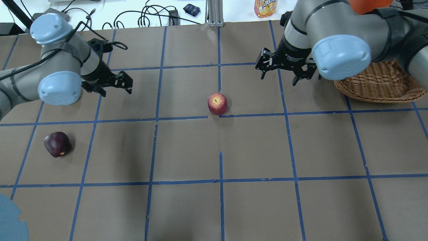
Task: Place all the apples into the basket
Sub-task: 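Move left gripper over dark red apple while right moves over pink-red apple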
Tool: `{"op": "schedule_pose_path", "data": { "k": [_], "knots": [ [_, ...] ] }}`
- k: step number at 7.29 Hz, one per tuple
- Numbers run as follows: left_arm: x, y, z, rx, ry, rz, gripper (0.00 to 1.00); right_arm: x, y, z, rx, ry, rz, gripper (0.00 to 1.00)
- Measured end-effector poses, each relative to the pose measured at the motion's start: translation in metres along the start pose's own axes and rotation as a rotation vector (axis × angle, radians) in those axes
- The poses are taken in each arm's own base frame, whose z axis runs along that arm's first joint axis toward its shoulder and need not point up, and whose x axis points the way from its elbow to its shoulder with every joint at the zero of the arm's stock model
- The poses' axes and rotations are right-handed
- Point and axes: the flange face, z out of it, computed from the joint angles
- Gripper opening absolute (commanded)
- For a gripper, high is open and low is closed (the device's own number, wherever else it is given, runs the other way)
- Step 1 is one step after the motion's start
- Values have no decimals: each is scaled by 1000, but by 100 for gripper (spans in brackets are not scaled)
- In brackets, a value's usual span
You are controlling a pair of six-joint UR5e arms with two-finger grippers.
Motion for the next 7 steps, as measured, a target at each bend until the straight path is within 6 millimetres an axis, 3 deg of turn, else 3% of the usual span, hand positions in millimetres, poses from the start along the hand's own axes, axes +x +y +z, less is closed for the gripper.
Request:
{"op": "schedule_pose_path", "data": {
  "k": [3,4,6,7],
  "knots": [
    [-137,54,22,-98,-54,-99,100,-82,7,69,16,2,6,100],
    [-162,62,25,-111,-53,-132,100,-101,12,93,18,7,0,100],
    [-180,69,35,-134,-44,-154,100,-125,17,131,24,5,-8,100],
    [-185,69,44,-149,-35,-159,100,-129,17,141,22,5,-11,100]
  ]
}}
